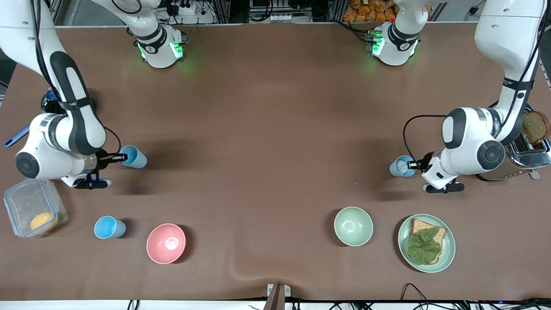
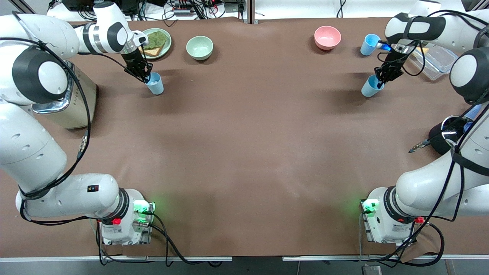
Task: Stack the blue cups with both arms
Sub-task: 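Lift the blue cup with the right gripper while the left carries the tissue cup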
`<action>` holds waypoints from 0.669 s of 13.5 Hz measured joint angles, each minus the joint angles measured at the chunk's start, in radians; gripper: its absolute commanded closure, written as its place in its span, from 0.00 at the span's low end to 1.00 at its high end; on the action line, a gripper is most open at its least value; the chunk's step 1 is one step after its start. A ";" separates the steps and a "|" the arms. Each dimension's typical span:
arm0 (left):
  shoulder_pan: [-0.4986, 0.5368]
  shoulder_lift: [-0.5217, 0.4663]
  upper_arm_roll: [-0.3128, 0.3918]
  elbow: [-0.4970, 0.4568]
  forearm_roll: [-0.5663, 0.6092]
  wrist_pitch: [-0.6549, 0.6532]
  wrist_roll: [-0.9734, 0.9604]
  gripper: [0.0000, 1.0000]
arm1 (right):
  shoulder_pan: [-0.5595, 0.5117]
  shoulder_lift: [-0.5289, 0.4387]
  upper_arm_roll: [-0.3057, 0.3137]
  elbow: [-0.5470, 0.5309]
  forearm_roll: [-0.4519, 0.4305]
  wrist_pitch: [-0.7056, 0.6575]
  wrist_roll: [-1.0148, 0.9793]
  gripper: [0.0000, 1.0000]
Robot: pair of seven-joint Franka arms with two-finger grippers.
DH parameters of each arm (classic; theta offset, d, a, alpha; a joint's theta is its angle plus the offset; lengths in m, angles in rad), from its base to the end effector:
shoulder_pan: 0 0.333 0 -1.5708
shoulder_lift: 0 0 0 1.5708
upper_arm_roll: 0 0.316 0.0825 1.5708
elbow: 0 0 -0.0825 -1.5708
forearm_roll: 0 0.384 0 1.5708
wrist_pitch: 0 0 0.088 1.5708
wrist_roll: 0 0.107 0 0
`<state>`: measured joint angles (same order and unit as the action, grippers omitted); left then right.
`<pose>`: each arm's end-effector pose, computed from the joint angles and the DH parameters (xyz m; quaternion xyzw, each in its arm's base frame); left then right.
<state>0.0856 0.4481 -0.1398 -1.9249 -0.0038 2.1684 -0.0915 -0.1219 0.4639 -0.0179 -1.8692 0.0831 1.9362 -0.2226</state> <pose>0.6016 -0.0300 0.2432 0.9942 0.0235 -0.1021 0.0248 0.5849 -0.0762 0.2406 -0.9798 -0.0185 0.1881 0.0660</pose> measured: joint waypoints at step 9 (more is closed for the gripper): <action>-0.076 -0.117 -0.367 0.065 -0.140 -0.070 -0.486 1.00 | -0.012 -0.180 -0.009 0.290 0.001 -0.558 -0.045 1.00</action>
<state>0.0092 0.3314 -0.5071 -1.8599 -0.1436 2.0986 -0.5774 -0.1334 0.2839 -0.0268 -1.5787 0.0840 1.3785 -0.2678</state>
